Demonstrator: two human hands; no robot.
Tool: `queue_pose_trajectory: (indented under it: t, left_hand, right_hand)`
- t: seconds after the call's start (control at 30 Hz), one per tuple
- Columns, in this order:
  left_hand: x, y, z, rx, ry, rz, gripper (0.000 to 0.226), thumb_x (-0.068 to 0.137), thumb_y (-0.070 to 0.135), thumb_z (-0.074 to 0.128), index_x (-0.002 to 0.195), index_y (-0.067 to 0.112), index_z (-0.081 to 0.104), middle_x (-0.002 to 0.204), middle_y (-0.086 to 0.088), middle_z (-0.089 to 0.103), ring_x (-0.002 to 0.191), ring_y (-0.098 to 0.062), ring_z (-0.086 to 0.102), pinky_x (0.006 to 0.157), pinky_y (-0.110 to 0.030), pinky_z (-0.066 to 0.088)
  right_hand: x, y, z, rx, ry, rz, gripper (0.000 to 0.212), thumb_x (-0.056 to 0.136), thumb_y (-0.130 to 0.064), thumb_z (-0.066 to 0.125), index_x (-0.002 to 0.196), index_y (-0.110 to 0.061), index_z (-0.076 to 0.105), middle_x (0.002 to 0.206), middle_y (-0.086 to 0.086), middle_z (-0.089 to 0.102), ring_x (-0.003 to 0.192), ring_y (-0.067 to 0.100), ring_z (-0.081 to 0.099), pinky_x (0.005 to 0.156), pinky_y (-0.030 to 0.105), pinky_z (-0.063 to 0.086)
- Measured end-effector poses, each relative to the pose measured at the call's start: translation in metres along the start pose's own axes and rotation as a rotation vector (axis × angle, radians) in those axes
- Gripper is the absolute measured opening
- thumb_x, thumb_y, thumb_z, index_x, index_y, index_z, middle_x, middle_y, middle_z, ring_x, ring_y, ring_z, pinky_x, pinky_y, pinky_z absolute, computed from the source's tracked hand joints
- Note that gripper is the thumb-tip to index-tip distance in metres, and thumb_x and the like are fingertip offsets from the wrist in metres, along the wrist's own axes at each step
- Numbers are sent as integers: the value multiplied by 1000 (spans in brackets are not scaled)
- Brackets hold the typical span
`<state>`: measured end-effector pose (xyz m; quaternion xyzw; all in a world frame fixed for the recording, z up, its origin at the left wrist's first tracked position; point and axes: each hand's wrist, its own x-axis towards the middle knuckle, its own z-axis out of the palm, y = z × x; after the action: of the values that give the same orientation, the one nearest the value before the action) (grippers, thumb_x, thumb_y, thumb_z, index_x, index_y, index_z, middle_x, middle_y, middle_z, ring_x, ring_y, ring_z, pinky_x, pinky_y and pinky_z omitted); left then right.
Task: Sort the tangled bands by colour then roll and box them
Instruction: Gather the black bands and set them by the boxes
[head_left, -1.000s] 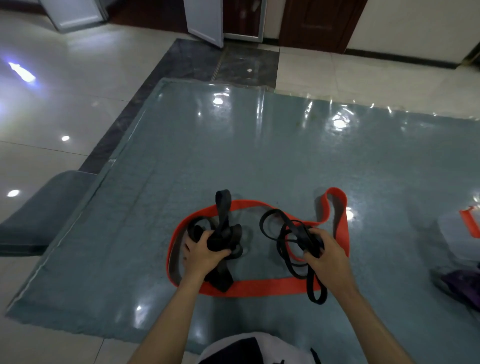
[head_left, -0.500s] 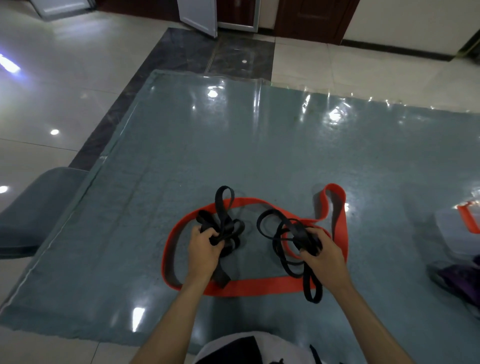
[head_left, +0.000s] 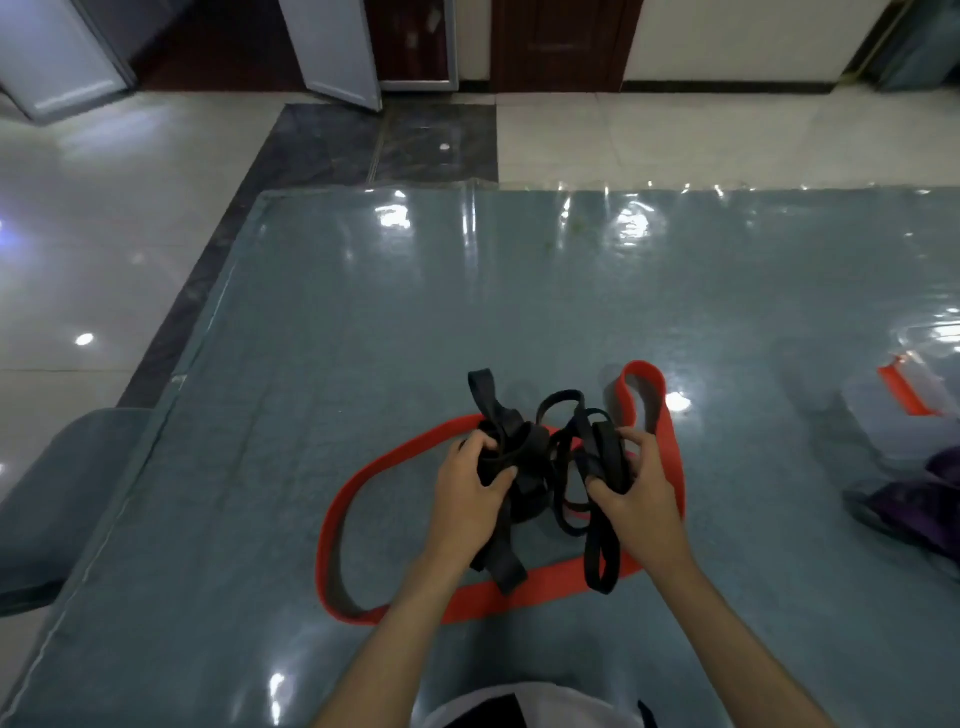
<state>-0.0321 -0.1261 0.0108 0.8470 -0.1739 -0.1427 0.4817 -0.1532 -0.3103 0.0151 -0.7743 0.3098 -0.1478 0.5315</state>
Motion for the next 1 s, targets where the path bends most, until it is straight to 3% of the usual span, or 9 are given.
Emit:
queue_pose_trajectory:
  t: [0.13,0.23,0.33,0.4,0.53,0.6,0.7,0.8,1.0]
  left_hand:
    - [-10,30,18,-10,-53,75,38,93,11,76,117,33,56,118,14,64,109,3,60,90,-17,50]
    - [-24,55,36,-33,-99,154,50,92,3,73,127,33,55,124,11,66,116,-5,62,98,-28,54]
    - [-38,77,59,-90,-182,185,70,91,5,71,144,43,46,135,14,66,124,-2,62,102,-23,52]
    - [-48,89,78,-146,-195,156,66,89,14,73,141,45,47,130,19,67,120,1,63,98,-21,53]
    - [-66,115,119,-200,-249,201,52,86,6,74,123,39,60,117,32,68,112,10,64,93,-12,51]
    - [-76,131,140,-213,-281,201,50,87,8,77,126,35,63,118,29,69,114,9,65,97,-17,53]
    - [-92,158,175,-235,-321,199,53,87,8,78,131,34,63,123,23,71,119,4,65,103,-30,55]
    - [-113,187,216,-256,-380,176,55,89,8,79,136,33,63,124,18,72,119,0,67,103,-35,57]
    - [-165,245,318,-333,-469,147,59,93,9,79,141,39,62,124,17,74,116,2,68,95,-23,59]
  right_hand:
    - [-11,2,-22,12,-21,-34,54,88,-6,75,127,-39,58,110,-11,74,100,9,73,82,33,61]
    - [-20,-2,-48,23,-8,-47,54,86,-8,78,117,-49,61,105,-15,76,99,6,73,78,20,57]
    - [-34,0,-79,57,30,-17,50,84,-19,87,121,-45,63,111,-16,76,105,2,72,85,20,56]
    - [-47,7,-100,87,77,17,53,81,-27,91,125,-40,65,115,-13,76,108,2,72,88,21,57]
    - [-77,22,-142,146,129,42,54,79,-33,92,125,-47,67,116,-20,76,110,-1,71,90,13,55]
    - [-90,29,-165,153,147,42,55,79,-40,90,126,-55,65,119,-24,74,113,-4,68,91,10,53]
    - [-104,47,-203,184,198,52,59,82,-40,88,135,-47,65,119,-17,75,113,5,71,92,21,59]
    - [-112,63,-246,183,276,46,55,79,-44,87,130,-44,67,116,-17,75,109,5,72,90,22,60]
    - [-134,111,-360,159,397,32,49,78,-47,83,124,-37,70,108,-20,75,108,3,70,94,26,58]
